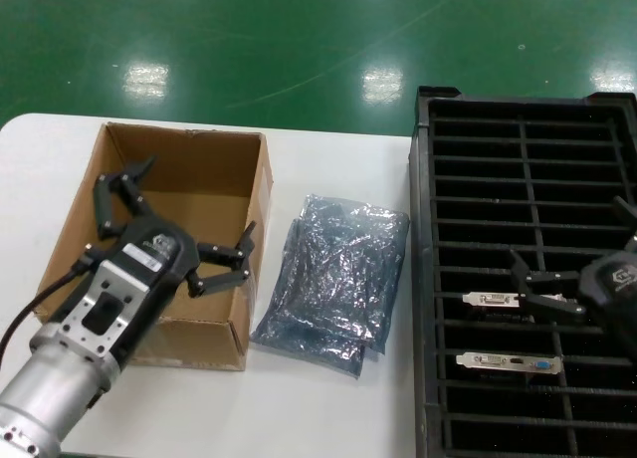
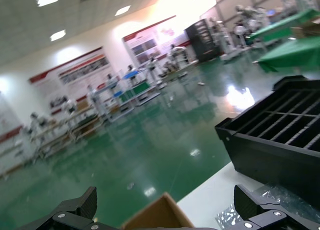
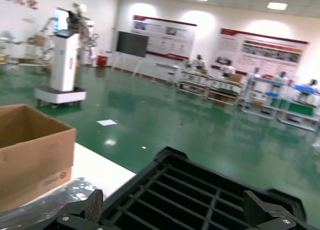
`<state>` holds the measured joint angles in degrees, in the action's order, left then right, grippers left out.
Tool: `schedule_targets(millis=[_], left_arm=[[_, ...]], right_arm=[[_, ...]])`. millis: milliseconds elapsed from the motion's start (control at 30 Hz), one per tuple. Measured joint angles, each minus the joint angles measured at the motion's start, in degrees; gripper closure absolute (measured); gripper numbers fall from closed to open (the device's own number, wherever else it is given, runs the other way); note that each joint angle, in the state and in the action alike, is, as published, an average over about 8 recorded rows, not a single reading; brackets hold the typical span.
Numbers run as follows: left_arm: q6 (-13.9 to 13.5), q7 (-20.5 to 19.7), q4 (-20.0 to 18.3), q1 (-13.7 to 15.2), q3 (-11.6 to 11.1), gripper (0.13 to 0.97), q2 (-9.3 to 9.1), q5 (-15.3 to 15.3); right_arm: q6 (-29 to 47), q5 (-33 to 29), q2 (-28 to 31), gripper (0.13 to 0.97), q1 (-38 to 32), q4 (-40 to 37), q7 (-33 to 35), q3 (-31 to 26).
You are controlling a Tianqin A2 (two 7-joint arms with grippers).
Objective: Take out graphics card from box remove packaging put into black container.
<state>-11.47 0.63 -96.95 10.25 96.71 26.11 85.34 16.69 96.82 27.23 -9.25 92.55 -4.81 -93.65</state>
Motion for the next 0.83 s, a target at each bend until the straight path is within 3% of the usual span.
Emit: schedule_targets(millis=[567, 833], left_arm=[[8.59, -0.47, 3.95, -7.68, -3.77, 0.132, -6.67, 13.31], [10.14, -0.55, 4.67, -9.06, -4.45, 0.132, -7.89, 15.74]], right_arm=[[-12.49, 4.73, -7.52, 0.129, 6.92, -0.66, 3.60, 1.48], [-14.76, 5.58, -8.88, 0.129, 8.18, -0.78, 4.25, 1.75]])
